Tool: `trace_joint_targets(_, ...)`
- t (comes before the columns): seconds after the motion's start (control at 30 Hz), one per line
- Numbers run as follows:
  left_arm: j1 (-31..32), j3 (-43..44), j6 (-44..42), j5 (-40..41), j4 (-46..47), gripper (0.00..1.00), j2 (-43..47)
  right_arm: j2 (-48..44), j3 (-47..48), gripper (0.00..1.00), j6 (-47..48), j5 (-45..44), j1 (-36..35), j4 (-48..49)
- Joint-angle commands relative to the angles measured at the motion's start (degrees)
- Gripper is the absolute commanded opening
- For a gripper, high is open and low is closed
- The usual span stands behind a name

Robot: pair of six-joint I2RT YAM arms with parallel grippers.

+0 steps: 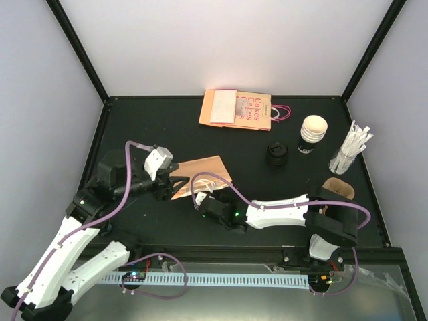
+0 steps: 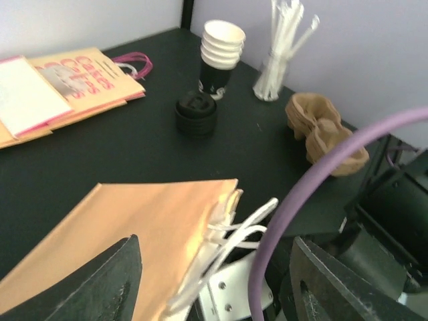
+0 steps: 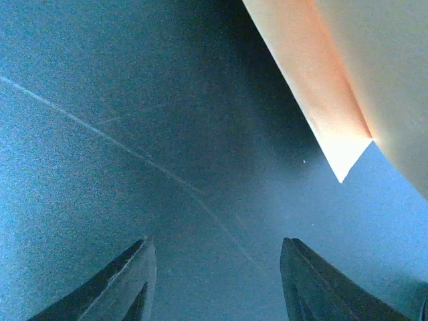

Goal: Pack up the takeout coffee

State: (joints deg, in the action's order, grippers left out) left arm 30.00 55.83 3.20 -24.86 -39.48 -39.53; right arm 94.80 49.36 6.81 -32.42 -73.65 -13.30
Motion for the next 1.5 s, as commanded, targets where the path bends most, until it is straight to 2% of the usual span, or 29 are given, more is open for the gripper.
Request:
trace_joint_targets(0.0,-0.36,1.51,-4.06,-6.29,-5.65,0.61,-2.27,-1.31,0.09,0.54,0.13,-1.28,-0.44,1.27)
trace_joint_targets(0.1,-0.31,1.0,-4.49,-4.97,-6.5,0.58,-3.27,-2.51,-0.5,0.54,0.01,-1.41,-0.43,2.19)
trace_joint_targets(0.3,-0.3,-1.23,-3.95,-1.85,-4.66,0.58,-4.07,-7.41,-3.0,0.54,-1.15,-0.53,-0.36,4.99)
trace_joint_targets(0.43,-0.24,-3.53,-4.33,-1.11,-2.53,0.61,-4.59,-11.89,-4.58,0.55,-3.11,1.05,0.66,6.57)
trace_joint_targets(0.7,1.06,-12.19,-1.71,-0.83,9.92,0.62,-3.14,-20.48,-7.36,0.55,-8.96,6.36,5.73,9.47)
trace_joint_targets(0.87,5.09,-14.85,-2.89,3.39,14.97,0.63,-5.72,-25.91,-9.33,0.57,-14.0,14.76,12.61,9.37)
trace_joint_targets(1.0,11.0,-15.45,-7.18,3.91,17.23,0.59,-10.03,-28.4,-10.25,0.57,-17.17,18.71,17.64,7.72)
trace_joint_targets(1.17,17.92,-12.49,-11.52,8.69,14.25,0.57,-17.79,-32.34,-12.3,0.57,-20.36,20.33,21.71,6.99)
trace_joint_targets(1.23,19.74,-10.99,-12.06,11.13,12.4,0.57,-20.74,-34.72,-13.96,0.6,-21.28,21.35,22.49,7.92)
trace_joint_targets(1.33,21.77,-8.65,-11.84,12.87,10.13,0.6,-25.75,-38.05,-15.81,0.67,-23.14,21.25,23.93,8.73)
trace_joint_targets(1.37,22.3,-7.96,-11.51,13.31,9.71,0.65,-27.41,-38.92,-16.33,0.67,-23.43,21.29,24.59,9.02)
trace_joint_targets(1.4,22.82,-7.5,-11.27,13.74,9.55,0.75,-28.84,-39.62,-16.8,0.67,-23.74,21.28,25.21,8.95)
trace_joint_targets(1.43,23.39,-6.96,-11.07,14.59,9.52,0.8,-30.33,-40.22,-17.15,0.67,-24.02,21.0,25.74,8.85)
trace_joint_targets(1.47,23.92,-6.42,-11.03,15.6,9.39,0.81,-31.75,-40.88,-17.52,0.67,-24.31,20.36,26.23,8.7)
